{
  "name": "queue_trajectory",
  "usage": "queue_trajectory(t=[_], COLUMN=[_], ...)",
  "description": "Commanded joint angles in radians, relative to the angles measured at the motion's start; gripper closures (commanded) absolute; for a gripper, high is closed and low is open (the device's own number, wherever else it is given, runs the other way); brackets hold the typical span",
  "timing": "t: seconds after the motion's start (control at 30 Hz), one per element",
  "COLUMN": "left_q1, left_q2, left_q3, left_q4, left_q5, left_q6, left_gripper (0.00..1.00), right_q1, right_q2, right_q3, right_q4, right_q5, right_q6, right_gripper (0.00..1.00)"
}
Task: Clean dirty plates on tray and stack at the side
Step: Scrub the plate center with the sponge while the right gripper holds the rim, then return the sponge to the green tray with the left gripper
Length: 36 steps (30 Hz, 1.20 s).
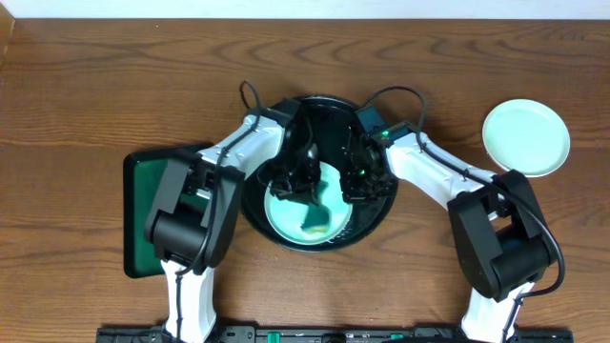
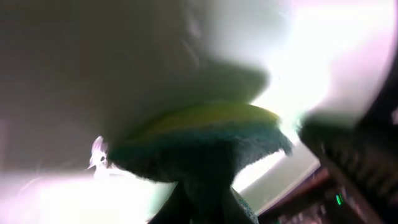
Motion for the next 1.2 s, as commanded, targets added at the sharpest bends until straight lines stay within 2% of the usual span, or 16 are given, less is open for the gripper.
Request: queue_trajectory(t=[0.0, 0.17, 0.3, 1.0, 1.17], left_q1=[0.103, 0.105, 0.088, 0.069, 0.135], left_q2=[0.104, 0.098, 0.070, -0.322, -0.348], left_q3=[-0.042, -0.039, -0.030, 0.003, 0.002], left_q4=[0.003, -0.045, -0.072, -0.249, -0.298], left_q5=[-0.636, -0.743, -0.719, -0.720, -0.731], left_q6=[-0.121, -0.166, -0.118, -0.099, -0.100], left_gripper=[0.93, 0.93, 0.93, 0.93, 0.93], right_q1=[-0.006, -0.014, -0.019, -0.031, -0.034], right_q2=[0.012, 0.012, 0.012, 0.012, 0.012], right_q3=[0.000, 0.000, 0.000, 0.000, 0.000], right_q4=[-0.016, -0.016, -0.015, -0.008, -0.005], right_q5=[0.043, 0.043, 0.043, 0.042, 0.043], right_q6=[0.005, 0.005, 0.005, -0.003, -0.006], right_gripper=[0.99, 0.99, 0.99, 0.99, 0.99])
